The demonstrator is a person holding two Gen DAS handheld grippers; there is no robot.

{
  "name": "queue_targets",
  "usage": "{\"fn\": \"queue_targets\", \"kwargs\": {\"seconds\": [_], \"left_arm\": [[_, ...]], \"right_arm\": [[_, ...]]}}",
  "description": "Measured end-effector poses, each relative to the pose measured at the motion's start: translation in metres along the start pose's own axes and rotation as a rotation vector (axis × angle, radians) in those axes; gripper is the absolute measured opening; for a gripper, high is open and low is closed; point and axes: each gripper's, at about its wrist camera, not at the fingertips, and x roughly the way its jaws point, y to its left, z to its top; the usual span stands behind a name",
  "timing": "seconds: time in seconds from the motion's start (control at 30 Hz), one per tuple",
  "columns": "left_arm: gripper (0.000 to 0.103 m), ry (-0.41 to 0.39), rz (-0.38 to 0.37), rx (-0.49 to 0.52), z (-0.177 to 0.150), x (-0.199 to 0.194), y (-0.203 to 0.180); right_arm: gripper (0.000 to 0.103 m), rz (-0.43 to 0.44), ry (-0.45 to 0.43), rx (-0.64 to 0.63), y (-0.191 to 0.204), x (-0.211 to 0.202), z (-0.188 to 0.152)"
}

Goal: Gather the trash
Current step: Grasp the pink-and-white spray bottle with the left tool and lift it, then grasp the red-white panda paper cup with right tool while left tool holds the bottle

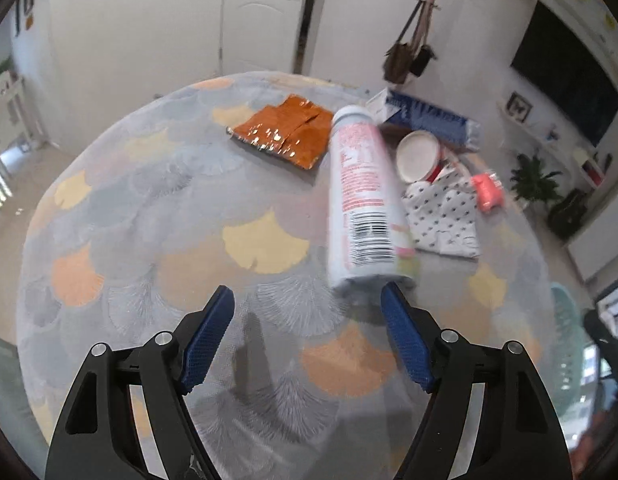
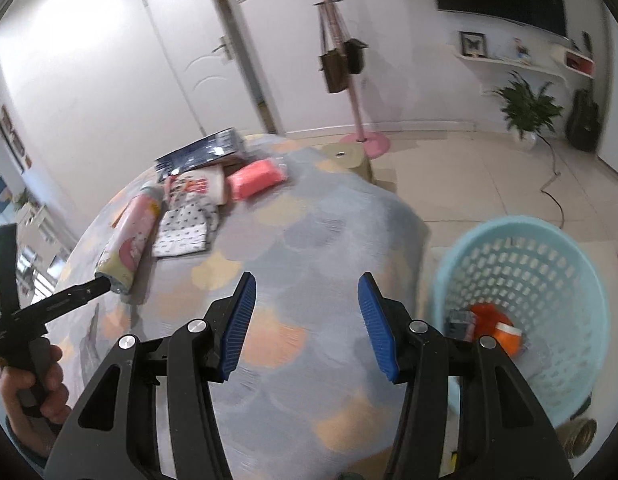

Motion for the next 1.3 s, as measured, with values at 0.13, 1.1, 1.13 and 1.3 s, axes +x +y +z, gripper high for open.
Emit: {"fn": "queue_targets", "kwargs": {"seconds": [0.13, 1.1, 1.13, 1.3], "left_arm": [[0.075, -0.041, -0.056, 0.011, 0.021, -0.006, -0.005], [0.048, 0.045, -0.231, 0.081, 0.041, 0.030, 0.021], [0.048, 0.051, -0.240, 0.071, 0.041, 0.030, 0.025], [0.048, 0.098, -0.304, 0.023, 0.041, 0.035, 0.039]], "right_arm": [[0.050, 0.012, 0.004, -0.091, 0.035, 0.010, 0.011], [0.079, 0.158, 0.122, -0.117, 0.124, 0.155, 0.116], [0.084, 0.148, 0.125, -0.123, 0.127, 0.158, 0.115], [0.087, 0.117, 0.193, -0.157, 0.143, 0.180, 0.110]]}}
